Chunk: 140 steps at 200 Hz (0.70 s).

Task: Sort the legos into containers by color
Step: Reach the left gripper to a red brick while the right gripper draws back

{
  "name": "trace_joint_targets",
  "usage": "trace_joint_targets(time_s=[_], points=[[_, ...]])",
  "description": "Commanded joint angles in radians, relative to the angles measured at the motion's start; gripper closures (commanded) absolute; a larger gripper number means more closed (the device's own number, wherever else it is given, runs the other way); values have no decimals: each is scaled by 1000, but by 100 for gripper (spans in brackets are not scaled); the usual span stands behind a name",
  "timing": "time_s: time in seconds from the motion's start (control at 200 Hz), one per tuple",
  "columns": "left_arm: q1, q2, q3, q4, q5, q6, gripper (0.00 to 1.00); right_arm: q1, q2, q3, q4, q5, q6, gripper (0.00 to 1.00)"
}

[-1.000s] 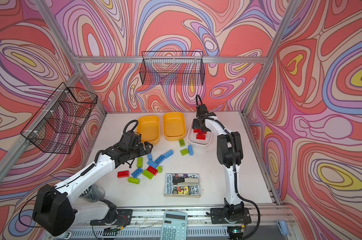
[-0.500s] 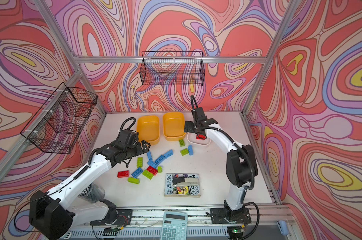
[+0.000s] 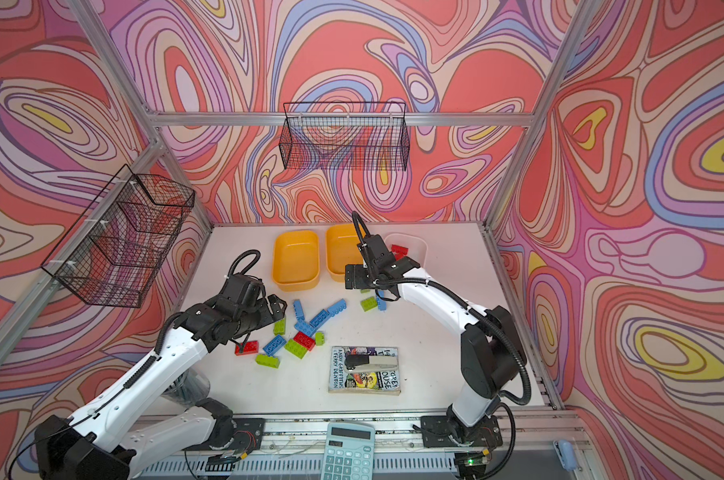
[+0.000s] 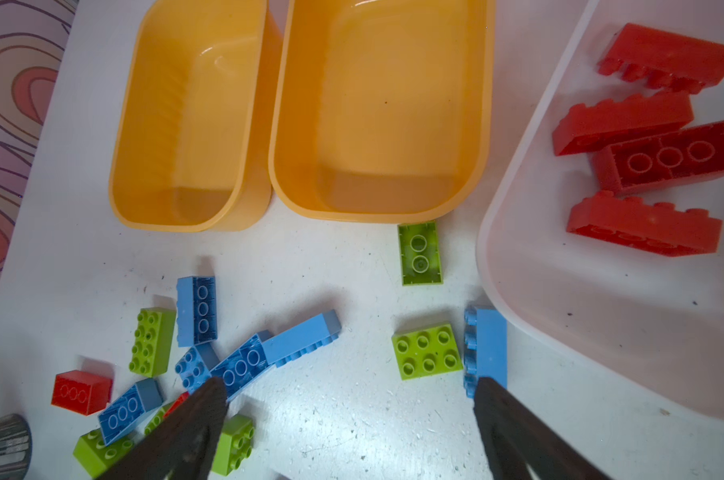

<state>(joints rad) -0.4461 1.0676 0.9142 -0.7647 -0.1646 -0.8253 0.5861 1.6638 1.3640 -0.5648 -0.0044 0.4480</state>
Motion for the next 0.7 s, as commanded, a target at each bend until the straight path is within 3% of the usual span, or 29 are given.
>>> trace_joint_targets(time_s=[0.0,0.3,0.696], points=[[-5,9,-1,-65,-19,-45,3,17,-49,-29,26,11,22,2],[-5,77,56,-69,-7,-71,3,29,-152,-109,27,31,29,2],[-5,15,71,-210,-138,-147,4,30,-216,-179,-4,19,31,2]])
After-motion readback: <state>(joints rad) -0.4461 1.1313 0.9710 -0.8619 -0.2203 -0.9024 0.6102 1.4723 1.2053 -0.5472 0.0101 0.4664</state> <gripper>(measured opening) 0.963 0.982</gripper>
